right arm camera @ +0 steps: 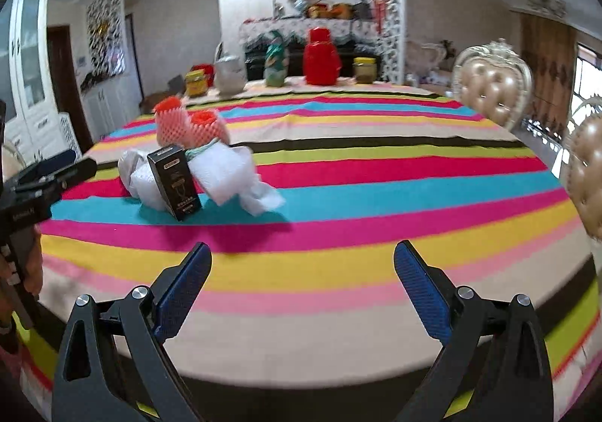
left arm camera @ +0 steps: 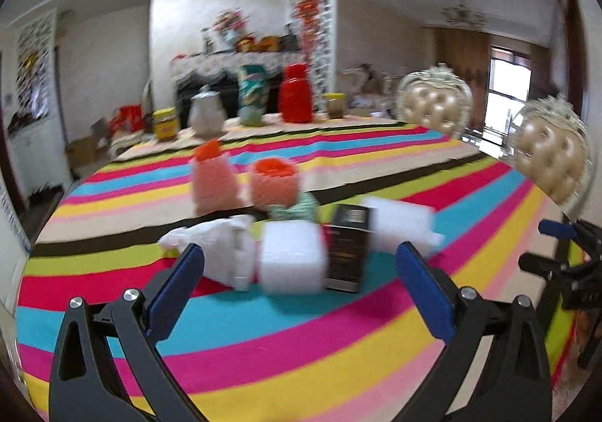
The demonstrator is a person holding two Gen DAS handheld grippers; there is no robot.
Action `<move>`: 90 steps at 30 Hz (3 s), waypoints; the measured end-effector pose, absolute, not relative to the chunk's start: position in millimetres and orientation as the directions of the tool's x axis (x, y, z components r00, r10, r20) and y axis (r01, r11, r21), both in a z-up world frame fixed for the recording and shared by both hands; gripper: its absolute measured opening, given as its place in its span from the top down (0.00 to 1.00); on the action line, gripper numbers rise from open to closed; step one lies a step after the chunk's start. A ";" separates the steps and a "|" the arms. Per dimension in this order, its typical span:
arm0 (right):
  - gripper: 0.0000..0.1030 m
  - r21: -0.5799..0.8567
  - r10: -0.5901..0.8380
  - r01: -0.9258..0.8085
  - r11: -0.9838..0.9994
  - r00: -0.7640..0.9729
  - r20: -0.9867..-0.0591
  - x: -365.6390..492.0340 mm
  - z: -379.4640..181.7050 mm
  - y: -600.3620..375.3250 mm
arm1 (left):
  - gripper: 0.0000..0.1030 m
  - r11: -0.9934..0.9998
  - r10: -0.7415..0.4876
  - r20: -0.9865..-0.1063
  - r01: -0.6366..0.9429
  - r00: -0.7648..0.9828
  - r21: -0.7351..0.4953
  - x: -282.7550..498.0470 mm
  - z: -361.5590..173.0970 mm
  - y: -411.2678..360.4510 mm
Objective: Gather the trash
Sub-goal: 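Move both open tools back over the table toward the remaining trash, then grasp the black DORMI box with left tool while right tool grasps a white foam block, then carry the black box and foam block with both tools over the pink bin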
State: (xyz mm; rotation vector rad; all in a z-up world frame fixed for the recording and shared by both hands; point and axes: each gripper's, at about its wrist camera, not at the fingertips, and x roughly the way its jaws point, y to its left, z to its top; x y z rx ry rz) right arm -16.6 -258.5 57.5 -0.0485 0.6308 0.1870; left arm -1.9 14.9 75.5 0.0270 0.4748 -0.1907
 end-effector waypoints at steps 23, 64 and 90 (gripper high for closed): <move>0.38 -0.087 0.262 -0.387 0.918 0.756 -0.600 72.6 40.5 -184.0 | 0.05 0.973 -0.208 -0.585 0.227 0.784 -0.042 23.8 45.6 -4.8; 0.38 0.143 0.224 -0.174 0.974 0.813 -0.538 -20.4 55.6 -286.2 | 0.60 0.945 -0.312 -0.531 0.312 0.787 -0.092 -24.3 54.4 -74.3; 0.38 0.112 0.042 0.007 0.994 0.899 -0.435 -195.1 52.7 -371.3 | 0.60 0.847 -0.482 -0.521 0.527 0.704 -0.070 -129.0 46.2 -176.8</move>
